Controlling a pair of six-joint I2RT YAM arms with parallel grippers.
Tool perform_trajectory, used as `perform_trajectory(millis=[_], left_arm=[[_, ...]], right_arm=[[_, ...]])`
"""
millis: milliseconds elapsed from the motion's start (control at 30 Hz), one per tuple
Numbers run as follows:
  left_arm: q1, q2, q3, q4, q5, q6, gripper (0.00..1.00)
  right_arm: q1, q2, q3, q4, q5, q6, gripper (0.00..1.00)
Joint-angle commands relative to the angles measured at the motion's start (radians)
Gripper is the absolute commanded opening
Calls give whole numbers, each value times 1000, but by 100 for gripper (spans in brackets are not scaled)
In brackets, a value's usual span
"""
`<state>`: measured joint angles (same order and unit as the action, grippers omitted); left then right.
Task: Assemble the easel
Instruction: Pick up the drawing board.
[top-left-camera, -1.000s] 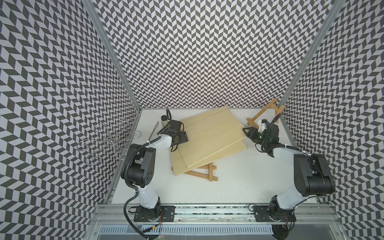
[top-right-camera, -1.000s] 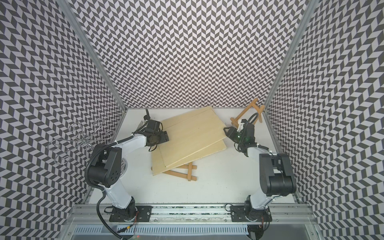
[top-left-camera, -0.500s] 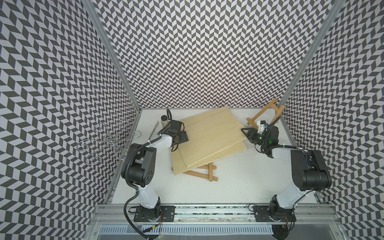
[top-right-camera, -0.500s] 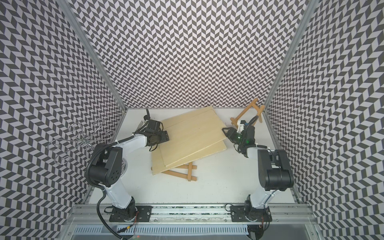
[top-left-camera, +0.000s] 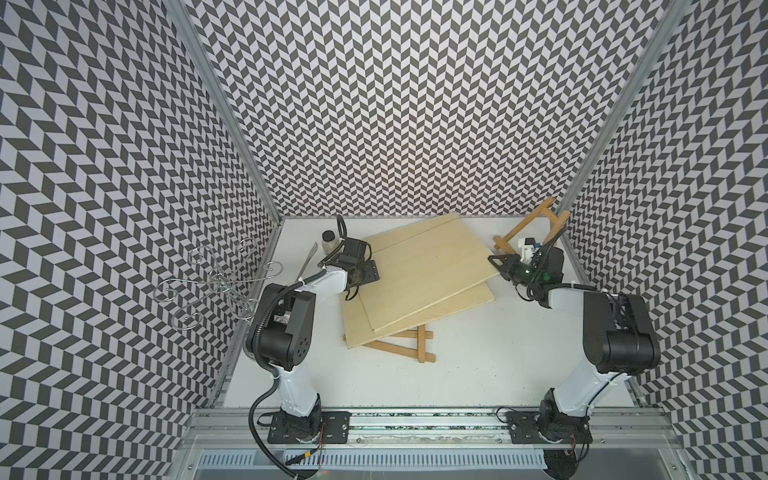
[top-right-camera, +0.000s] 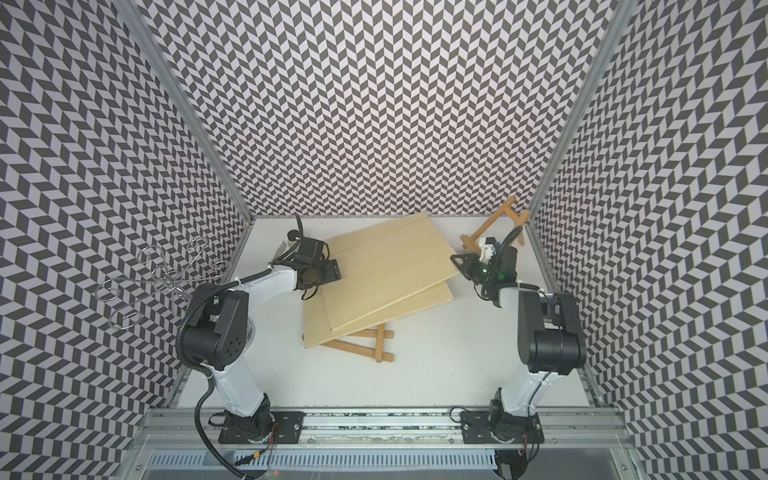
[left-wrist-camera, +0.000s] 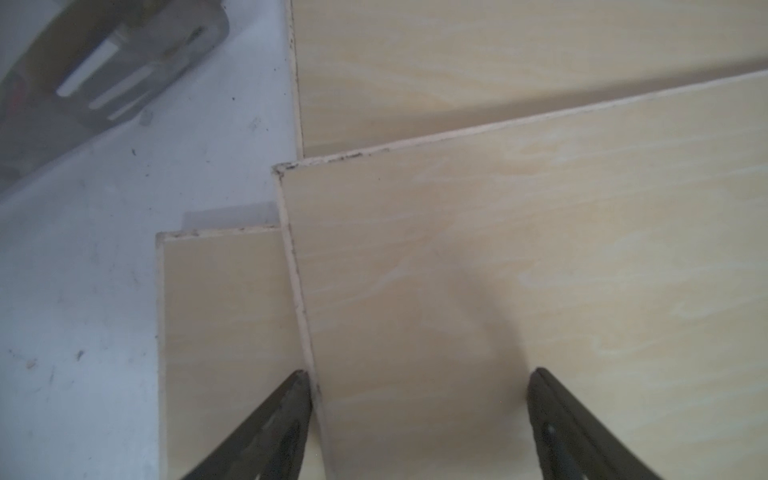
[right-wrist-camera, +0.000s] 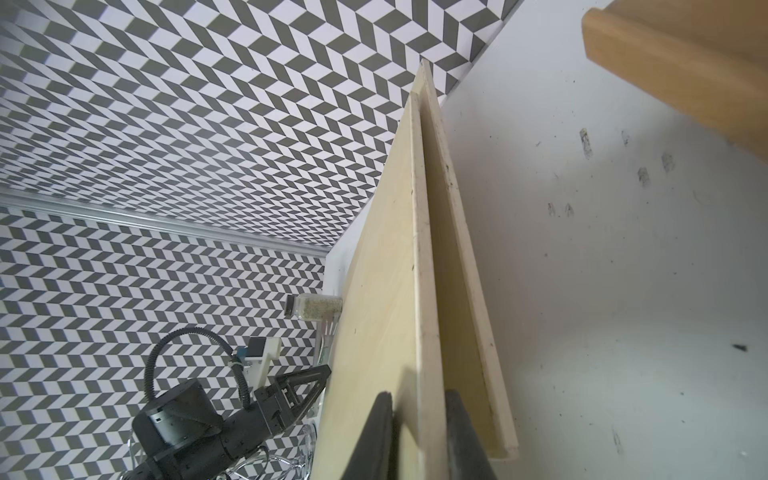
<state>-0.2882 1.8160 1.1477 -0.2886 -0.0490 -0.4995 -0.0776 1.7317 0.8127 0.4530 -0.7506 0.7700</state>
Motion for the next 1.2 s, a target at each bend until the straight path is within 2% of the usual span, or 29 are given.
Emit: perform_trajectory(millis=[0, 133, 233, 433, 500, 600, 733, 867, 1067, 1167], left_arm=[[-52, 74, 21, -60, 78, 16, 79], [-62, 121, 63, -50, 82, 8, 79], [-72, 159, 94, -49, 84, 10, 79], [-97, 209, 131, -45, 76, 23, 79], [-107, 213, 134, -35, 75, 27, 79], [-127, 228, 154, -20, 77, 35, 79], [-165, 263, 209, -12, 65, 65, 79], [-187, 295, 268, -17, 57, 91, 79], [-170, 274, 289, -42, 45, 94, 80], [-158, 205, 272, -64, 64, 88, 90]], right_arm=[[36, -64, -39, -17, 13, -68, 14], [89, -185, -142, -48, 80, -58, 15], [144, -289, -232, -86, 137, -39, 19], [152, -445, -333, -190, 240, -27, 55], [145, -473, -323, -211, 289, -36, 59], [106, -483, -287, -228, 324, -42, 61], [20, -437, -235, -183, 278, -41, 60], [-1, -378, -192, -179, 207, -79, 57], [11, -393, -252, -111, 151, -61, 22], [31, -412, -276, -120, 160, -71, 14]])
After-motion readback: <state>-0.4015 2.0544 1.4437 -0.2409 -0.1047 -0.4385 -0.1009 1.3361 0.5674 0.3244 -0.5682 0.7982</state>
